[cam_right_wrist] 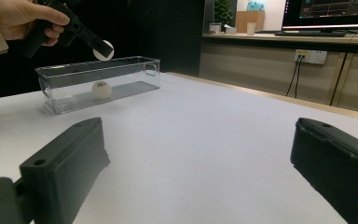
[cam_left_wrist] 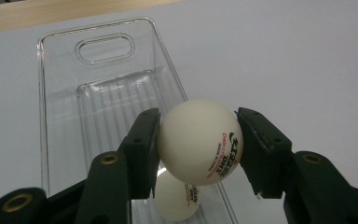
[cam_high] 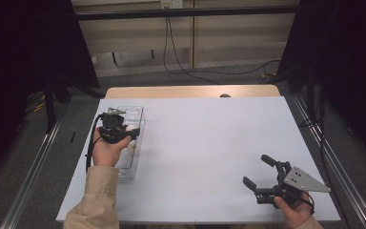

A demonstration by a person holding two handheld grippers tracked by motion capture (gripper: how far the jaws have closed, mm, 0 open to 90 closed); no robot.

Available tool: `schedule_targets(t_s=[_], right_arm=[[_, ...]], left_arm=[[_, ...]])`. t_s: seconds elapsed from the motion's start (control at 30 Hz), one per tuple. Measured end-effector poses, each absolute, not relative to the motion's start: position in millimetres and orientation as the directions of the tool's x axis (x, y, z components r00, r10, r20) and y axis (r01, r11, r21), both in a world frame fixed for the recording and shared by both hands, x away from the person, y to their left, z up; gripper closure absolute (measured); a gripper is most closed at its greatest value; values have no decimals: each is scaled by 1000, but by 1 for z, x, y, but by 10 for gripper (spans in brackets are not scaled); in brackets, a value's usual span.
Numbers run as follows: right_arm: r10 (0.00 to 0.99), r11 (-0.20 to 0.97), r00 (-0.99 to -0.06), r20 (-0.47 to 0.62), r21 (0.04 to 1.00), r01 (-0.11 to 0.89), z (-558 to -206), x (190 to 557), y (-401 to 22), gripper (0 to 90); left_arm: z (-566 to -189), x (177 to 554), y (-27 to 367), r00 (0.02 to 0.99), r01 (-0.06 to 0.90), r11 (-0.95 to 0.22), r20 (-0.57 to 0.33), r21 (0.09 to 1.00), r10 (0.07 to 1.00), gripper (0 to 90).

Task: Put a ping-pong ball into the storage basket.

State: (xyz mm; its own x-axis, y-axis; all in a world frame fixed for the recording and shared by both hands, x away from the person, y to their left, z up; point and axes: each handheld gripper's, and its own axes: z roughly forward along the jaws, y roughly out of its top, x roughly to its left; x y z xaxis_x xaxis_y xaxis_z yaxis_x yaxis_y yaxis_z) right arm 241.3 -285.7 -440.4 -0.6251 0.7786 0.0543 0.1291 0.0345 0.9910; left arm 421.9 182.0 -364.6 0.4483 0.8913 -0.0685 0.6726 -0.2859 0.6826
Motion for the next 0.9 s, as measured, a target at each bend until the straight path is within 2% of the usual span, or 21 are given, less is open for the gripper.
schedule_targets(t_s=[0.9], right_arm=[[779, 35, -625, 52, 991, 127, -440, 241, -286, 27]], left_arm=[[-369, 419, 191, 431, 675, -281, -56, 682, 901, 512]])
